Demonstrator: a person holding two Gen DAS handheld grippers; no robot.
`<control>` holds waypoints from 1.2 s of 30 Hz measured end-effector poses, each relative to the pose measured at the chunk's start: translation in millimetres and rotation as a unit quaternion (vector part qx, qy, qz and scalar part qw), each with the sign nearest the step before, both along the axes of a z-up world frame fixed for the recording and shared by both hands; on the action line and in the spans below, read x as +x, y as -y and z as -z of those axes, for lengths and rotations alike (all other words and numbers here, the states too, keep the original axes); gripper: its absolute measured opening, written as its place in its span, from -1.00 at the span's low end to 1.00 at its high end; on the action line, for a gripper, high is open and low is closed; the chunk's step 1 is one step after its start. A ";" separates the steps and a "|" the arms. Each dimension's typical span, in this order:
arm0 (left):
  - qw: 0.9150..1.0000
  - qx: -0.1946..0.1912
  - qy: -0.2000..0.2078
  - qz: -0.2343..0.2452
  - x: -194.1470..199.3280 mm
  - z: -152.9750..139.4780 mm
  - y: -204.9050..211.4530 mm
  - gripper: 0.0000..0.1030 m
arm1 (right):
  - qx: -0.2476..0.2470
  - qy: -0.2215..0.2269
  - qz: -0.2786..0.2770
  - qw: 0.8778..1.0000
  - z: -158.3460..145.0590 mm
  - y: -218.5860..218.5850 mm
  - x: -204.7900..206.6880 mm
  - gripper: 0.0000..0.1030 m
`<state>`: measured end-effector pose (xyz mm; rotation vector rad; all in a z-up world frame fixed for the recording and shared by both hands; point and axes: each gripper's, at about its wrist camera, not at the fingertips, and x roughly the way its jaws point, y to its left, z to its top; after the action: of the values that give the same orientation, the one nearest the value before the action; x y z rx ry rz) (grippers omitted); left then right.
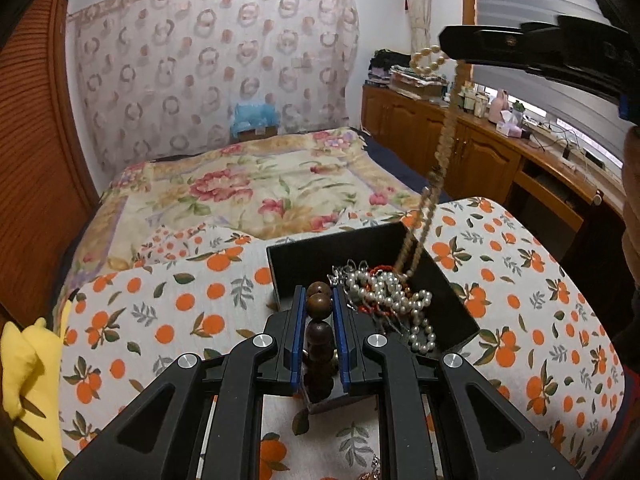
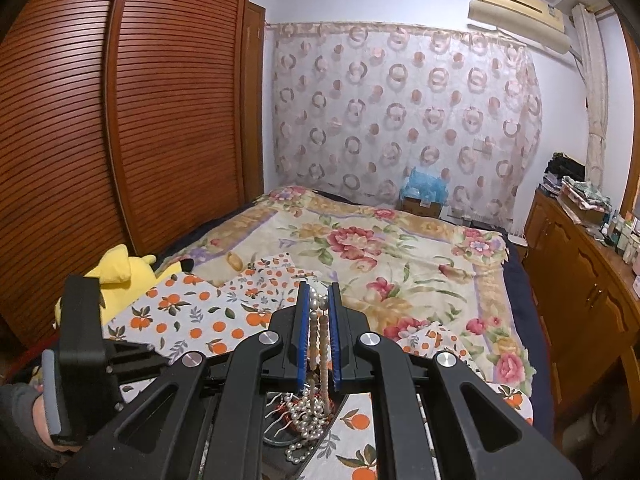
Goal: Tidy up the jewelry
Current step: 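Drop the pearl strand in the box with right tool while left tool lowers the bracelet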
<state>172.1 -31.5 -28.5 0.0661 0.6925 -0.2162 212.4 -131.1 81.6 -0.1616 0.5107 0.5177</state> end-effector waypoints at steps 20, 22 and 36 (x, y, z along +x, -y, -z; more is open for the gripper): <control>1.000 -0.004 -0.006 0.003 -3.0 5.9 0.5 -0.76 | -0.015 -0.103 -0.015 0.994 89.8 -16.3 15.0 -0.80; 1.000 -0.006 -0.006 0.005 -2.6 4.4 1.2 -0.76 | -0.011 -0.102 -0.015 0.995 88.2 -14.6 14.6 -0.80; 1.000 -0.005 0.009 0.010 -1.9 -16.1 11.8 -0.74 | 0.002 -0.092 -0.010 0.996 76.2 7.2 8.9 -0.79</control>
<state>170.1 -43.3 -12.4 0.0646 0.6727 -0.2379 221.3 -138.3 5.3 -0.1162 0.6882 0.5554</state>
